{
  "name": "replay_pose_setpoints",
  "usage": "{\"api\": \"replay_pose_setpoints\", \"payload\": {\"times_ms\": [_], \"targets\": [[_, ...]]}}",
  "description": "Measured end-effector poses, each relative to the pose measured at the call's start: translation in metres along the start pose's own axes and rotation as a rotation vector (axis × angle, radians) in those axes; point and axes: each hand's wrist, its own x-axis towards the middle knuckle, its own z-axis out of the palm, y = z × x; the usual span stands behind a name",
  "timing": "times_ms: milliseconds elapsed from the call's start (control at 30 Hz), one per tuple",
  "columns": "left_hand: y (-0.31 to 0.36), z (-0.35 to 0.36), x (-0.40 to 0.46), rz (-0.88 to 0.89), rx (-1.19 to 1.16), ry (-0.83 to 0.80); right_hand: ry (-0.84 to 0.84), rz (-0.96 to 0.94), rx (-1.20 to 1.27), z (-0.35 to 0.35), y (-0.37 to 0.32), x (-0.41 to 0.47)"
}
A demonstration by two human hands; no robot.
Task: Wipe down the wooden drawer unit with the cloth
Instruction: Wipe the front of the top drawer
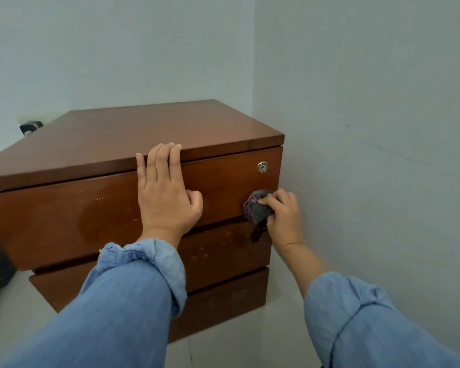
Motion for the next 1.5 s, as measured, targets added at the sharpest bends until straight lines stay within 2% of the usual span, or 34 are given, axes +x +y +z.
{"api": "replay_pose_setpoints", "payload": {"times_ms": [100, 267, 367, 500, 800, 900, 967, 1067, 1233, 1400, 1500], "targets": [[0.001, -0.003, 0.000, 0.002, 0.002, -0.017, -0.051, 0.037, 0.000, -0.012, 0.002, 0.000], [0.002, -0.005, -0.001, 0.002, -0.012, -0.021, 0.278, 0.126, 0.055, -0.036, -0.021, 0.038], [0.002, -0.004, -0.001, 0.002, -0.017, -0.011, 0.313, 0.135, 0.100, -0.036, -0.026, 0.054], [0.002, -0.001, 0.000, -0.001, -0.020, 0.002, 0.322, 0.195, 0.125, -0.017, -0.013, 0.028], [0.000, 0.005, 0.000, 0.008, 0.002, -0.027, 0.074, 0.410, 0.156, 0.018, -0.004, -0.030], [0.001, 0.001, -0.001, 0.012, 0.012, -0.077, 0.026, 0.269, 0.132, 0.006, -0.017, -0.027], [0.000, -0.005, 0.000, 0.023, 0.012, -0.104, 0.064, 0.131, 0.114, -0.002, -0.033, -0.016], [-0.010, -0.016, 0.000, 0.093, 0.033, -0.118, 0.094, 0.022, 0.095, -0.005, -0.053, 0.005], [-0.041, -0.031, -0.008, 0.014, 0.092, -0.101, -0.012, 0.018, 0.028, 0.015, -0.058, -0.019], [-0.067, -0.042, -0.015, -0.026, 0.133, -0.114, -0.218, 0.084, -0.067, 0.029, -0.049, -0.049], [-0.074, -0.048, -0.019, -0.010, 0.140, -0.104, -0.212, 0.055, -0.049, 0.020, -0.053, -0.048]]}}
